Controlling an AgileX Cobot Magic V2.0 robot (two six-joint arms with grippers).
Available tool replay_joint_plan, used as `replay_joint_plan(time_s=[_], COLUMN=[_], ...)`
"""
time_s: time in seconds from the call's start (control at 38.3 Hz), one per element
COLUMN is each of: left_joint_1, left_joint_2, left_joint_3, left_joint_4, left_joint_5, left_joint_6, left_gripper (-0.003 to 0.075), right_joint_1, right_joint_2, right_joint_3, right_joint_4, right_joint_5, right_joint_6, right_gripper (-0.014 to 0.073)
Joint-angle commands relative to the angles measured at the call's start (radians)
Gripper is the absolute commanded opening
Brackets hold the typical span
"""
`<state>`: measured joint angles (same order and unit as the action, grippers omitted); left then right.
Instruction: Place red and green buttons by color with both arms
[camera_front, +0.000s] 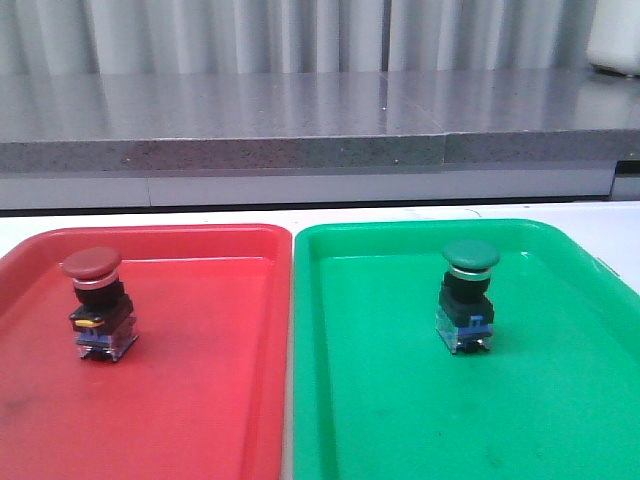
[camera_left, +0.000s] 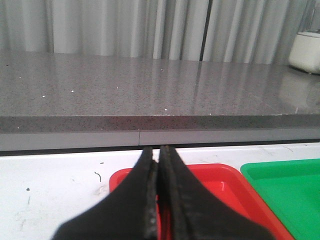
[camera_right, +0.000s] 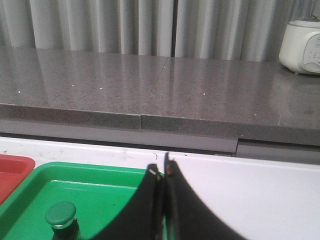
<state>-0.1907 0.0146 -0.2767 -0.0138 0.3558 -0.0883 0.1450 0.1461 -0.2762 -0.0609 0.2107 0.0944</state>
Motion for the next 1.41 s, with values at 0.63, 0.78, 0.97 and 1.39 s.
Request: replay_joint_plan(time_s=[0.63,0.78,0.97,1.39], left_joint_1=[0.183,0.183,0.183,0.183], left_joint_2=[-0.036,-0.036,-0.036,-0.036], left_joint_3=[0.304,0.304,0.304,0.304], left_joint_4=[-0.013,-0.013,-0.013,-0.013], left_joint_5=[-0.329,-0.329,-0.329,-0.329], left_joint_6=[-0.007,-0.007,-0.007,-0.007], left_gripper=[-0.002,-0.002,-0.002,-0.002], right_joint_1=[-0.004,-0.004,-0.004,-0.004], right_joint_2=[0.012,0.012,0.012,0.012], right_joint_3=[-0.026,-0.026,-0.026,-0.026], right_joint_4=[-0.013,-0.013,-0.013,-0.013], right_joint_5=[-0.086,-0.086,-0.086,-0.086], right_joint_6=[-0.008,-0.008,-0.008,-0.008], right_gripper=[-0.0067,-0.0067,-0.0067,-0.0067])
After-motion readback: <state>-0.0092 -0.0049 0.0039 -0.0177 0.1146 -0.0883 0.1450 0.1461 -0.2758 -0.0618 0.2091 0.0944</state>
